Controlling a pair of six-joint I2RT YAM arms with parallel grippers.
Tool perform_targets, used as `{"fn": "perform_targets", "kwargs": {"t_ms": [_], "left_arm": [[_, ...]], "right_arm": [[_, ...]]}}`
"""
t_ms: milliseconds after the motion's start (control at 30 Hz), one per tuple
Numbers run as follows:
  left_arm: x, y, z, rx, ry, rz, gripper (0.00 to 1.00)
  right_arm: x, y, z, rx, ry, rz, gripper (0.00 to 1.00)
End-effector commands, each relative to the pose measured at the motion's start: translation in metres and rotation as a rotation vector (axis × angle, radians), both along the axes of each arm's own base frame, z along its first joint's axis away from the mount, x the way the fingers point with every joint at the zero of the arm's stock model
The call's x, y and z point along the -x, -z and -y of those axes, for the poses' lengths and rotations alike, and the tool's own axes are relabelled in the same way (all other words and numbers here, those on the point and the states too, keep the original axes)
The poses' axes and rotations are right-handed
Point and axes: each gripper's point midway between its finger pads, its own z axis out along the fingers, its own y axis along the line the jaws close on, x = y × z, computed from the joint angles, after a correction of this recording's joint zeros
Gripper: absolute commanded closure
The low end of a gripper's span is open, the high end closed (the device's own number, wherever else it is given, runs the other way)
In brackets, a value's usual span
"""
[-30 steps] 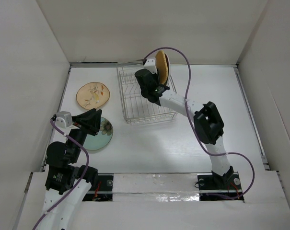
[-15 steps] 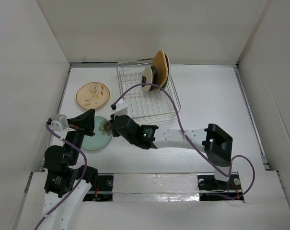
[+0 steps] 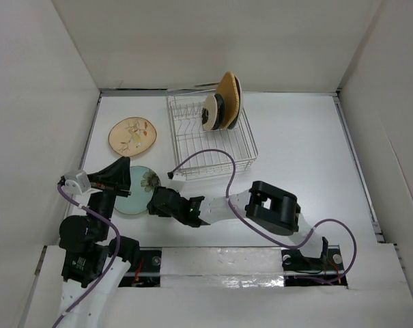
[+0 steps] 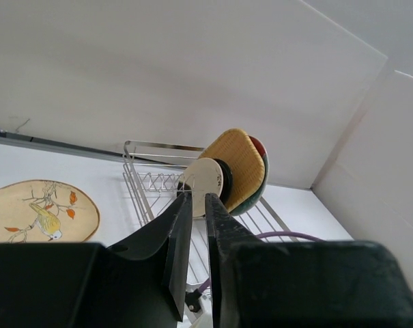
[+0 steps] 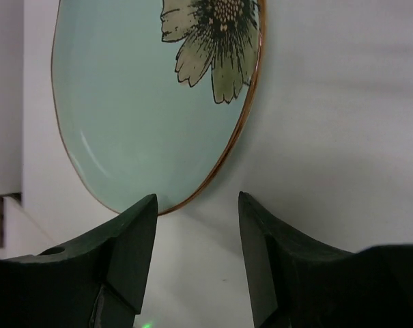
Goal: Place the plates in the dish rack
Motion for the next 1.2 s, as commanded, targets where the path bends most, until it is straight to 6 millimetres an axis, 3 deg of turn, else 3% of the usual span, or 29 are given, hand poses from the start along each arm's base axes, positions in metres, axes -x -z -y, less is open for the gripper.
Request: {"fn": "perform_targets", "kwargs": {"t_ms": [0, 67, 233, 300, 367, 433, 533, 667, 700, 733, 833, 933, 967, 1000, 1067, 1100, 1167], "left_arm": [[0.013, -0.02, 0.001, 0.031, 0.025, 0.074, 0.88], [0.015, -0.021, 0.0, 0.034, 0.028, 0.08, 0.87], [0.019, -0.025, -0.002, 0.038, 0.02, 0.096, 0.86], [0.019, -0.021, -0.003, 0.034, 0.014, 0.081, 0.86], [0.02, -0.022, -0.004, 0.034, 0.013, 0.086, 0.86], [0.02, -0.022, -0.004, 0.034, 0.015, 0.087, 0.85], [0.021, -0.022, -0.003, 0.035, 0.021, 0.089, 0.85], [0.021, -0.022, -0.002, 0.032, 0.025, 0.086, 0.84], [0.02, -0.022, -0.003, 0.031, 0.02, 0.086, 0.84], [0.02, -0.021, -0.003, 0.031, 0.017, 0.084, 0.84], [0.02, -0.024, -0.005, 0.033, 0.009, 0.09, 0.84], [0.02, -0.027, -0.007, 0.033, -0.004, 0.098, 0.84], [0.02, -0.027, -0.007, 0.033, -0.004, 0.098, 0.84], [0.023, -0.03, -0.009, 0.035, -0.01, 0.108, 0.83], [0.024, -0.033, -0.01, 0.039, -0.011, 0.115, 0.83], [0.024, -0.034, -0.01, 0.041, -0.011, 0.117, 0.83], [0.027, -0.036, -0.01, 0.045, -0.008, 0.124, 0.83]], "right_arm": [[0.0, -0.004, -0.013, -0.133, 0.092, -0.085, 0.43], [0.0, 0.006, -0.014, -0.146, 0.112, -0.111, 0.43], [-0.025, 0.025, -0.013, -0.212, 0.187, -0.192, 0.49], [-0.023, 0.034, -0.016, -0.235, 0.19, -0.218, 0.52], [-0.026, 0.04, -0.014, -0.226, 0.198, -0.233, 0.64], [-0.026, 0.042, -0.009, -0.225, 0.211, -0.234, 0.84], [-0.024, 0.037, -0.002, -0.254, 0.216, -0.229, 1.0], [-0.007, 0.017, 0.004, -0.255, 0.175, -0.152, 1.0], [0.002, 0.002, 0.0, -0.291, 0.148, -0.119, 1.0], [0.001, -0.007, 0.004, -0.287, 0.158, -0.076, 1.0], [-0.001, -0.059, 0.01, -0.277, 0.149, 0.083, 1.0], [-0.018, -0.139, 0.018, -0.257, 0.145, 0.302, 1.0], [-0.021, -0.138, 0.022, -0.218, 0.146, 0.338, 1.0], [-0.028, -0.165, 0.026, -0.223, 0.183, 0.386, 1.0], [-0.035, -0.188, 0.031, -0.17, 0.192, 0.47, 1.0], [-0.045, -0.211, 0.037, -0.191, 0.22, 0.5, 1.0], [-0.066, -0.23, 0.051, -0.163, 0.257, 0.553, 1.0]]}}
